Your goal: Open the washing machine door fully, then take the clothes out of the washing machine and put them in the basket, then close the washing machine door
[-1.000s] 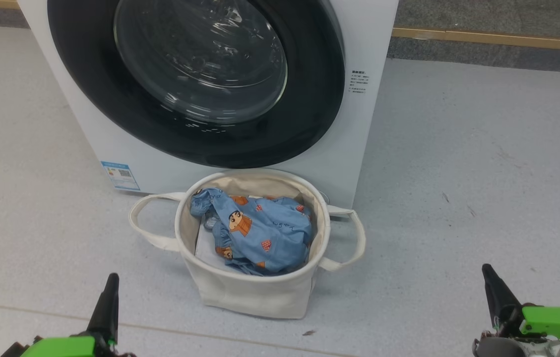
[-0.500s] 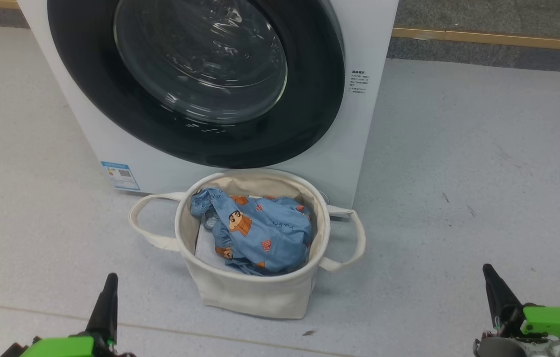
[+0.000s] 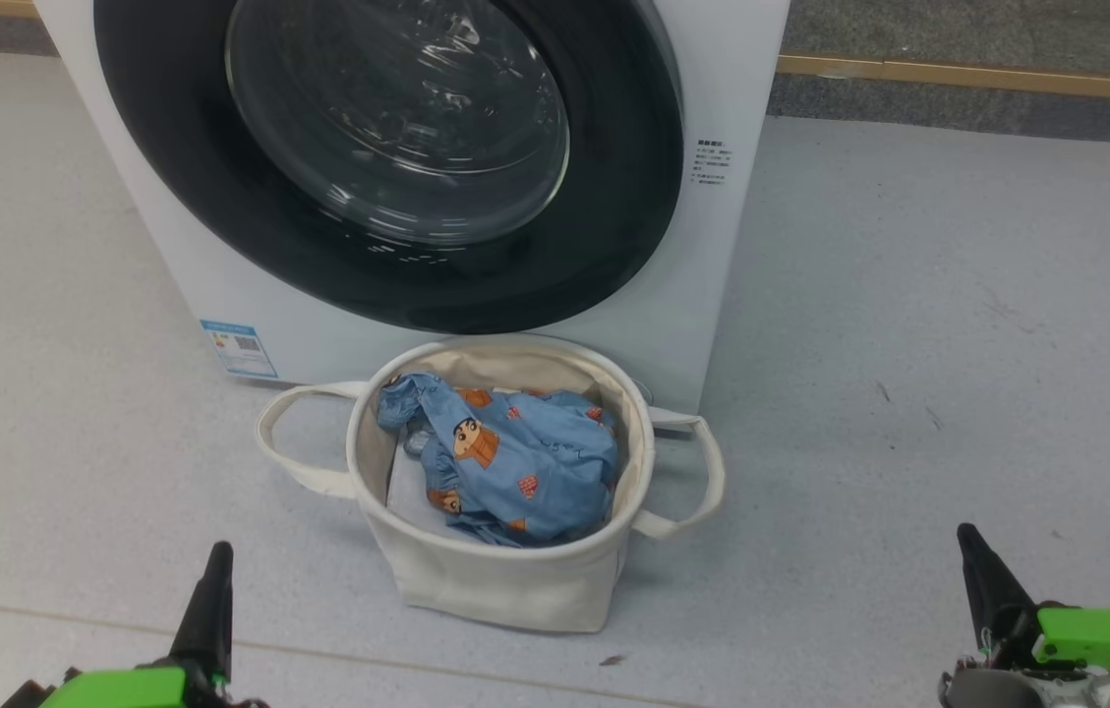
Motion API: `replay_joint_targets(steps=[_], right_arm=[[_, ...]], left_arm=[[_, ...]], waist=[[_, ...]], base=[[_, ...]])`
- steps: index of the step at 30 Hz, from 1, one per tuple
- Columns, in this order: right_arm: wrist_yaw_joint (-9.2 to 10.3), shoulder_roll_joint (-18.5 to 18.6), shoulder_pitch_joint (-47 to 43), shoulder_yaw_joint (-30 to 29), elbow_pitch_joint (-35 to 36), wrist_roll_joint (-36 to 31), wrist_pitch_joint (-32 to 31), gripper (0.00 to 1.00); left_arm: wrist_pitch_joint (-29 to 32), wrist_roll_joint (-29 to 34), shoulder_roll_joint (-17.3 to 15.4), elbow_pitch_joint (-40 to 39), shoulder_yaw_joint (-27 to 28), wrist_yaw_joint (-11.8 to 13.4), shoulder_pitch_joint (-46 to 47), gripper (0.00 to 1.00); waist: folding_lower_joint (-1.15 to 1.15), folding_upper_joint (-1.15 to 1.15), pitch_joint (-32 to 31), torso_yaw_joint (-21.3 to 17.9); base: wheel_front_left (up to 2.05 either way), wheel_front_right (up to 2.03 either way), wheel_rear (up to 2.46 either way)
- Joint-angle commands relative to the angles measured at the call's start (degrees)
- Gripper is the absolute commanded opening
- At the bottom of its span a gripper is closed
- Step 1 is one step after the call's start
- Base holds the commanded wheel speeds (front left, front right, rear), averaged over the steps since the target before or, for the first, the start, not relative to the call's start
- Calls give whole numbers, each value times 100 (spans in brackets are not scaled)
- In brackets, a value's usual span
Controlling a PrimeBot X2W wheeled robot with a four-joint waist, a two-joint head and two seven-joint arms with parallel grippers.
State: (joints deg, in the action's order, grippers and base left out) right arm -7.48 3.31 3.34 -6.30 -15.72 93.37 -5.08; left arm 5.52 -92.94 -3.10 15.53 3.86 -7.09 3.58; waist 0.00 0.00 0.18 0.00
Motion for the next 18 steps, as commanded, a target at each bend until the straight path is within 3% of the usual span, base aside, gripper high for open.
replay_joint_targets(steps=[1, 18], right_arm=[[-1, 42, 273, 95, 176, -23, -47, 0], [-1, 25, 275, 70, 174, -44, -67, 0]], left_arm=[[43, 23, -28, -151, 200, -40, 254, 0], [56, 36, -17, -150, 215, -40, 256, 0]], waist=[[0, 0, 0, 0], [0, 0, 0, 0]], base=[[0, 0, 0], [0, 0, 0]])
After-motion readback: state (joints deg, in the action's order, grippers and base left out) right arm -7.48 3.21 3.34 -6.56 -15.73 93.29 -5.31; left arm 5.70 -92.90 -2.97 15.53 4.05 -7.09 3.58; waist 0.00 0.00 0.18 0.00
